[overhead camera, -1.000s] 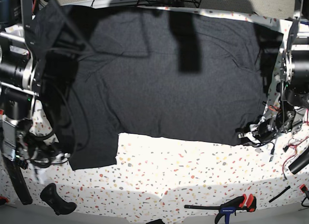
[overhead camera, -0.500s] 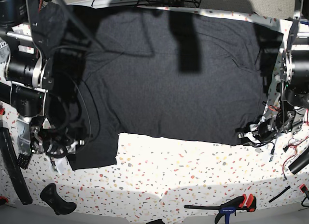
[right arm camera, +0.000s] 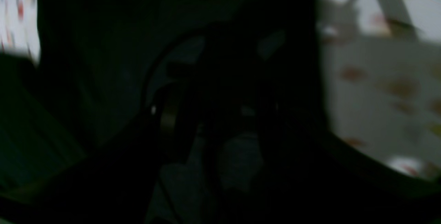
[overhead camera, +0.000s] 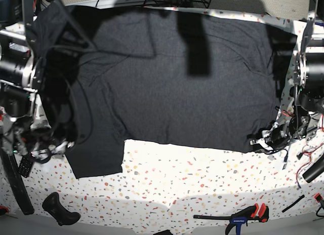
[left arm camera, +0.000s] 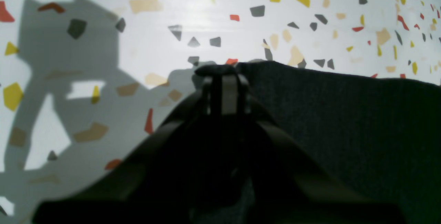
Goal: Fold the T-shirt properly
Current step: 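Grasp the shirt side with the right gripper and lift it, then fold the held shirt side with the right gripper across toward the left gripper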
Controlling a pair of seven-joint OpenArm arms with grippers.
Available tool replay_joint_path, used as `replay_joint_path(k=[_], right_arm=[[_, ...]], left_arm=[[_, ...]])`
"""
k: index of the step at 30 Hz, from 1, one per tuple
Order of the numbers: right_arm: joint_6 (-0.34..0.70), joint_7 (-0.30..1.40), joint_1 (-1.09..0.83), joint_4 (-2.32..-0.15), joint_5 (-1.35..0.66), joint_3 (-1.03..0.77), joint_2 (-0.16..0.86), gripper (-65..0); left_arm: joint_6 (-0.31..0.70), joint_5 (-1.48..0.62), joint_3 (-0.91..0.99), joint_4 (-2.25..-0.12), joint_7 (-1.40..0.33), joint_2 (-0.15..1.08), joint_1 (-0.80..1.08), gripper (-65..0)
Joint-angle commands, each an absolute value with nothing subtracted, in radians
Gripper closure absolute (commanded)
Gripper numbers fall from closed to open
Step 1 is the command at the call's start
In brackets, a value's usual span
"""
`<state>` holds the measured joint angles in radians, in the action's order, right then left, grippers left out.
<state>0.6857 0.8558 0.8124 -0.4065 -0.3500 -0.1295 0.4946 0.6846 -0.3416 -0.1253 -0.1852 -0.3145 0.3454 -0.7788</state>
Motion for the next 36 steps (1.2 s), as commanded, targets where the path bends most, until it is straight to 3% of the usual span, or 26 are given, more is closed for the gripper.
replay_joint_path(k=[1, 12, 17, 36], right_arm=[[0.698, 0.859, 0.863, -0.421, -0.376, -0.131, 0.521, -29.3], [0.698, 0.888, 0.814, -0.422, -0.367, -0.131, 0.590, -29.9], [0.698, 0.887, 0.789, -0.421, -0.367, -0.131, 0.592, -39.8], [0.698, 0.786, 0.707, -0.421, -0.368, -0.131, 0.584, -39.6]], left_arm=[[0.685, -0.327, -0.126, -0.189, -0.336, 0.350, -0.798, 0.0], [0.686, -0.327, -0.126, -0.189, -0.337, 0.350, -0.798, 0.0], [0.685, -0.327, -0.126, -0.189, -0.337, 0.349, -0.798, 0.0], [0.685, -0.327, -0.126, -0.189, -0.336, 0.350, -0.798, 0.0]])
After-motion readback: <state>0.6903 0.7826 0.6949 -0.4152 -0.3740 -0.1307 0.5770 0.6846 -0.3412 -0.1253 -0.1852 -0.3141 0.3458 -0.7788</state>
